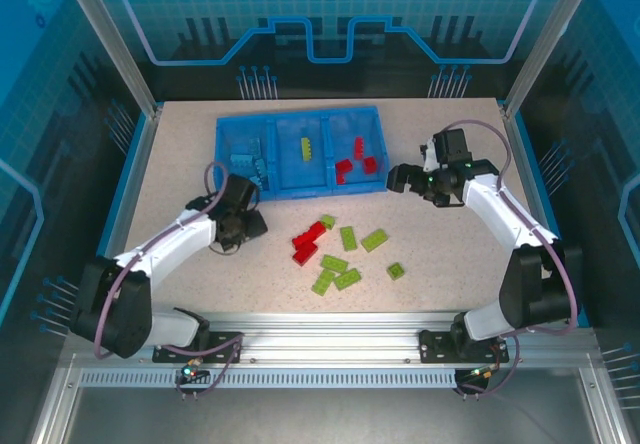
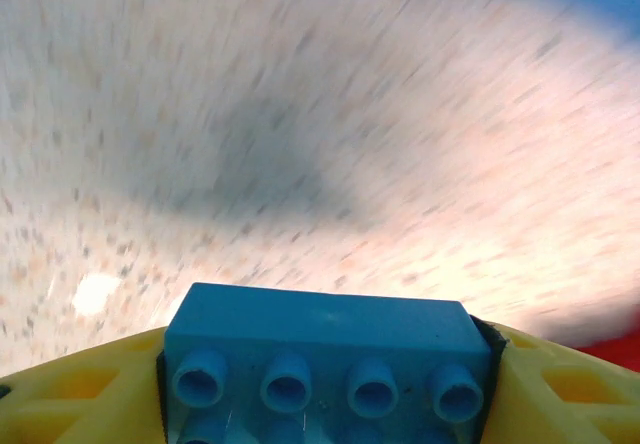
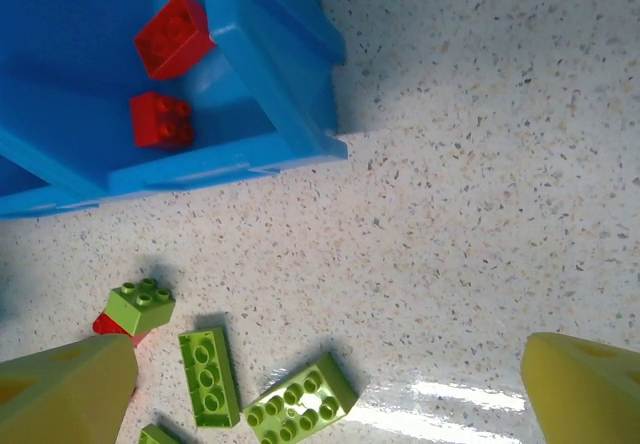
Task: Sort the legos into containers by color
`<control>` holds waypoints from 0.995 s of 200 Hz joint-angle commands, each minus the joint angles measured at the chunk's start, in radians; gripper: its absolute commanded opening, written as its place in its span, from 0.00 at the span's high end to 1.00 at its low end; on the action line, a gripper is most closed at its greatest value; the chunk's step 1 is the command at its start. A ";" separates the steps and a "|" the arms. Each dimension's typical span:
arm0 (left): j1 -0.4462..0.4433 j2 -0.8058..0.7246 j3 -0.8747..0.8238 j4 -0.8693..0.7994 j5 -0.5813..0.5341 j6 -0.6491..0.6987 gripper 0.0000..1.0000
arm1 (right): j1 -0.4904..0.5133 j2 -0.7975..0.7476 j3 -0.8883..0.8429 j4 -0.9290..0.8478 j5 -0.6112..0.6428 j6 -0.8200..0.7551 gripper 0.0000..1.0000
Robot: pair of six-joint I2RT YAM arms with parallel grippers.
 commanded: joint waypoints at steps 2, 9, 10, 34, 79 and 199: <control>0.053 0.004 0.143 -0.017 0.002 0.094 0.39 | -0.005 -0.042 -0.045 0.024 -0.011 -0.018 0.00; 0.071 0.029 0.188 -0.020 0.004 0.114 0.39 | -0.003 -0.044 -0.058 0.023 -0.003 -0.019 0.00; 0.074 0.033 0.195 -0.020 0.005 0.117 0.39 | -0.003 -0.043 -0.059 0.023 -0.002 -0.017 0.00; 0.124 0.151 0.357 -0.017 0.011 0.183 0.38 | 0.001 -0.044 -0.111 0.026 0.012 -0.008 0.00; 0.181 0.414 0.597 -0.031 0.021 0.231 0.38 | 0.008 -0.035 -0.184 0.054 0.006 0.019 0.00; 0.187 0.480 0.635 -0.004 0.043 0.206 0.01 | 0.009 -0.051 -0.182 0.043 0.004 0.016 0.00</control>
